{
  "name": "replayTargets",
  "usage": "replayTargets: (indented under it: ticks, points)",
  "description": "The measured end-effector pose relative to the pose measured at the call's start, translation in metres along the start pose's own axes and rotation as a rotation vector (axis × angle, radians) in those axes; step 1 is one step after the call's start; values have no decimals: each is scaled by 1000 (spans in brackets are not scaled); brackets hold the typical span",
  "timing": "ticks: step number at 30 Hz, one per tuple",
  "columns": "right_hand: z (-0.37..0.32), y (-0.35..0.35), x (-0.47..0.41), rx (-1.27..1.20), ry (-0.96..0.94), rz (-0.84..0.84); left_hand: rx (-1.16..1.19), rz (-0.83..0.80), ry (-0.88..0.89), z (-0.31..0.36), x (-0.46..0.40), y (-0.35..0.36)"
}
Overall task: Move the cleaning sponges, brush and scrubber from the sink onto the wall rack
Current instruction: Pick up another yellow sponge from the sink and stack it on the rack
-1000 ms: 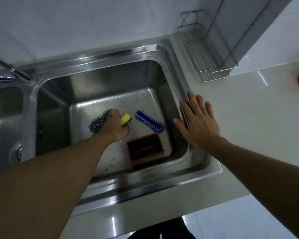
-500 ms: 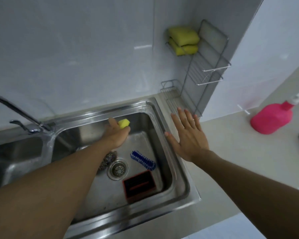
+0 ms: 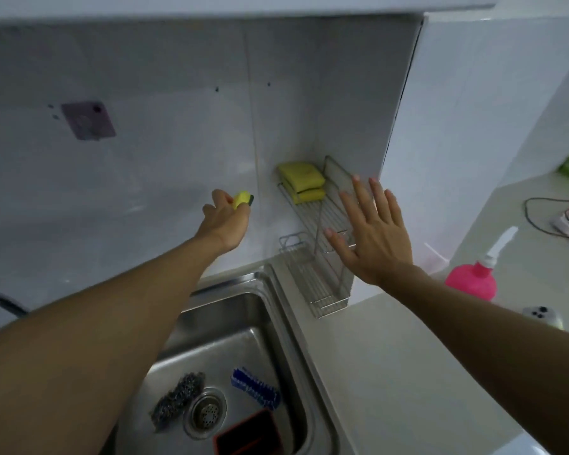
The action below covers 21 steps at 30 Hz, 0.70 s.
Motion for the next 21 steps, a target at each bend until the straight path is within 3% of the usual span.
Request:
replayTargets:
  ticks: [6, 17, 21]
  points:
    - [23, 26, -10, 35, -14, -40, -1, -32, 29, 62, -24, 6]
    - [29, 47, -8, -58, -41, 169, -13, 10, 222, 119, -57, 47]
    - [31, 50, -8, -74, -62, 205, -57, -18, 216, 130, -72, 61]
Point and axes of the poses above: each hand's wrist, its own x-axis away from the middle knuckle, its own y-axis out of the palm, z = x × y, the point moved 4 cm from there along -x, towards the middle knuckle, and after that the axes turned 8 degrees about -y, right-handed, at the moved point
